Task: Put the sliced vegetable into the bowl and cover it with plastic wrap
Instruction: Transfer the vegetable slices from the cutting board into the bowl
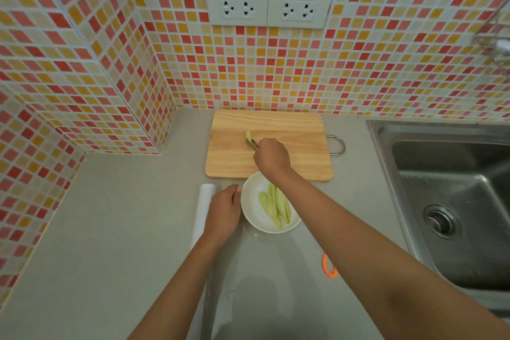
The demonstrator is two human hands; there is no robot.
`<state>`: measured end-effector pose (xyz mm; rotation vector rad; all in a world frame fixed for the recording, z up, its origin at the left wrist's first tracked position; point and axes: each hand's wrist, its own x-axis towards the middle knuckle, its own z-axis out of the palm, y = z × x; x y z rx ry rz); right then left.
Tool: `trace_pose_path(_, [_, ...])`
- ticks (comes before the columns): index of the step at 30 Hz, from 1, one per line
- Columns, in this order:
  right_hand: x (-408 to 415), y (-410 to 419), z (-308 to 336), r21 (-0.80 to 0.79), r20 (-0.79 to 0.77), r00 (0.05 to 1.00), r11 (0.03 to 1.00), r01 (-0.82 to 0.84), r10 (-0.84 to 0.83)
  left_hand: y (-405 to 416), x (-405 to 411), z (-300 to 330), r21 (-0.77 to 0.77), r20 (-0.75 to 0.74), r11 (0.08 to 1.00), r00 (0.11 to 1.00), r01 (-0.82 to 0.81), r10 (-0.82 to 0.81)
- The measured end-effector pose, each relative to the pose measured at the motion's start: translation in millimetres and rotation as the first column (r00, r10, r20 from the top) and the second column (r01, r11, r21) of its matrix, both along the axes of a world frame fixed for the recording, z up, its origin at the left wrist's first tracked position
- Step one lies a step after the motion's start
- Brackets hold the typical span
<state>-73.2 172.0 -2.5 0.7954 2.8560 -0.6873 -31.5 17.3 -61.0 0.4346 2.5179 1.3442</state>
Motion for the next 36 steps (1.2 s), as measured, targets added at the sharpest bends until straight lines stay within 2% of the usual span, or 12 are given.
trace_pose_path(6, [32, 20, 8, -0.082, -0.063, 0.997, 0.996, 0.031, -0.037, 0, 0, 0, -0.013, 0.006, 1.0, 1.0, 0.002, -0.002])
trace_pose_path(10, [91, 24, 22, -0.194, -0.194, 0.977, 0.98, 0.05, -0.089, 0, 1, 1, -0.011, 0.019, 1.0, 1.0, 0.0, 0.0])
trace_pose_path(13, [143, 19, 25, -0.241, -0.234, 0.968, 0.97, 0.032, -0.09, 0, 0, 1, -0.016, 0.028, 1.0, 1.0, 0.002, -0.001])
trace_pose_path(17, [185, 10, 11, -0.185, -0.141, 0.988, 0.982, 0.032, -0.059, 1, 1, 2, -0.011, 0.032, 1.0, 0.999, -0.004, 0.004])
trace_pose_path(19, [191, 4, 7, -0.106, -0.047, 0.999, 0.994, 0.017, -0.022, 1, 1, 3, -0.007, 0.03, 1.0, 1.0, -0.005, 0.005])
trace_pose_path(21, [191, 0, 7, 0.021, 0.037, 0.999, 1.0, 0.007, -0.008, 1, 2, 4, -0.003, 0.038, 1.0, 0.999, -0.005, 0.005])
trace_pose_path(22, [192, 0, 8, 0.063, 0.031, 0.999, 0.998, 0.016, -0.018, 1, 2, 4, -0.002, 0.041, 1.0, 0.999, -0.004, 0.005])
trace_pose_path(25, [186, 8, 17, 0.142, -0.086, 0.992, 0.985, 0.102, -0.09, 1, 2, 5, -0.007, 0.038, 1.0, 0.999, -0.008, 0.008])
trace_pose_path(29, [144, 45, 21, 0.087, -0.167, 0.945, 0.951, 0.298, -0.281, 0, 0, 4, -0.003, 0.038, 1.0, 0.999, -0.011, 0.011])
trace_pose_path(36, [56, 95, -19, 0.137, -0.024, 0.928, 0.918, 0.372, -0.373, 0, -1, 3, -0.002, 0.05, 1.0, 0.999, -0.008, 0.008])
